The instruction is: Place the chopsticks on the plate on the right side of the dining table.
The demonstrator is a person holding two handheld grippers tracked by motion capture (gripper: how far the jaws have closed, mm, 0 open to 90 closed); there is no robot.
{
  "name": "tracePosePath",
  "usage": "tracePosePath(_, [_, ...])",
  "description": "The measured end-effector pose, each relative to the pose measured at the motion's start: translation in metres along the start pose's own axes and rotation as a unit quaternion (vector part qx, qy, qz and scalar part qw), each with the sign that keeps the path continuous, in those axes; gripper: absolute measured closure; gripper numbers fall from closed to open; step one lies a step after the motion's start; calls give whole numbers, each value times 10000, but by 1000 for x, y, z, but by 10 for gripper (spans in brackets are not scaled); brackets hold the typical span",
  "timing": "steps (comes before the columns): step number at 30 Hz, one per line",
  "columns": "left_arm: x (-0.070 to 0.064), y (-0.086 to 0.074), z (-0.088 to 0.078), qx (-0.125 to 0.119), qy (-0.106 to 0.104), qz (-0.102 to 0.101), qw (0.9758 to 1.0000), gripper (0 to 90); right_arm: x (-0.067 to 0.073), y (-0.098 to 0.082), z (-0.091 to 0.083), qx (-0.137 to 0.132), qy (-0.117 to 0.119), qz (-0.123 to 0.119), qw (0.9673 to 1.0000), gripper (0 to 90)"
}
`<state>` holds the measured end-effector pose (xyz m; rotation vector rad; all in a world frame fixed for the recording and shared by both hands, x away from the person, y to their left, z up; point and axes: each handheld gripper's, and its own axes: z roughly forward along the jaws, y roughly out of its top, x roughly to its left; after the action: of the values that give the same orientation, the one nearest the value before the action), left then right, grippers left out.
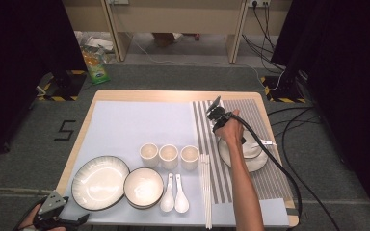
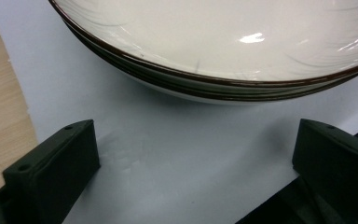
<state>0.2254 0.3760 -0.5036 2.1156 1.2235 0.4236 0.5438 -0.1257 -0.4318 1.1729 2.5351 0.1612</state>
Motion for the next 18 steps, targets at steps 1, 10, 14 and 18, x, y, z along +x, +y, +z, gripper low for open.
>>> tracePosePath(1, [0,0,0,-2,-3,-1,10000,0,1,1,0,-27,16,-4,10000,606])
tracePosePath(10, [0,0,0,-4,-8,3,10000,0,9,6,0,-150,14,-83,9999,606])
tracePosePath(14, [0,0,0,-3,-10,2,10000,0,16,8,-1,-200,46,-159,9997,592])
tracePosePath(18, [0,0,0,-2,-9,2,10000,0,23,6,-3,-215,6,-275,9994,581])
